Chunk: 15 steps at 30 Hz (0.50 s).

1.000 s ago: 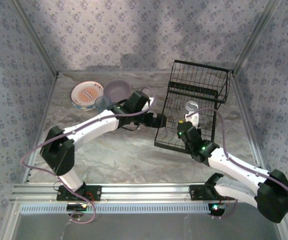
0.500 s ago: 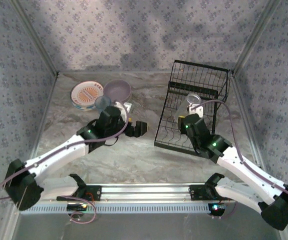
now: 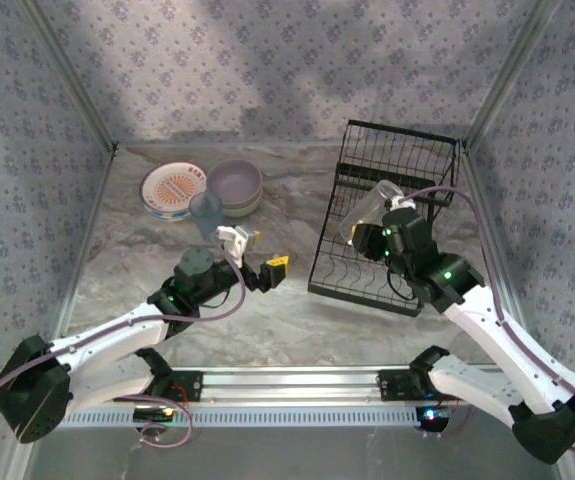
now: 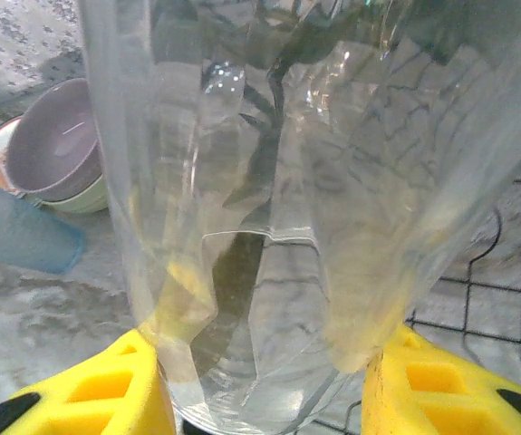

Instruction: Unload the mixed dishes from the dish rack

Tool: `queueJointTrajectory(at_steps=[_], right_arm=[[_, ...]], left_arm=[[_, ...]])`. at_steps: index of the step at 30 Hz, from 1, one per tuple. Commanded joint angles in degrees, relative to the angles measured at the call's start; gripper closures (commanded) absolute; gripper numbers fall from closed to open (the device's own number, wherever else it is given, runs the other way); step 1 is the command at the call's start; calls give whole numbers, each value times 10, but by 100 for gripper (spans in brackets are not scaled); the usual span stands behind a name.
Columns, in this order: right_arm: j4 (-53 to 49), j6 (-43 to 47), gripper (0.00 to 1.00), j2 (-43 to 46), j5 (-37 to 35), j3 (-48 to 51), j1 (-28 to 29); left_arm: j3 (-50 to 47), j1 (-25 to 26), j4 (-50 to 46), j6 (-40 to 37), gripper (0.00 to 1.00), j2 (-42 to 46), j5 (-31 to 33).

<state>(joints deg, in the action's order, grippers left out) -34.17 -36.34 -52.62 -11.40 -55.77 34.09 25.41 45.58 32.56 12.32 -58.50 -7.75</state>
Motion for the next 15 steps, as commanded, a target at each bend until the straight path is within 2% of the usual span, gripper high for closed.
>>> queueJointTrajectory(at_steps=[1,9,15], right_arm=[[-24,-51,82,3,83,-37,-13],[-5,-142,82,20,235,-35,-71],[37,-199,82,31,317,-19,-95]], left_arm=[[2,13,137,-64,4,-22,-53],[11,49,286,-113,9,-98,-88],[52,67,270,-169,16,-130,-108]])
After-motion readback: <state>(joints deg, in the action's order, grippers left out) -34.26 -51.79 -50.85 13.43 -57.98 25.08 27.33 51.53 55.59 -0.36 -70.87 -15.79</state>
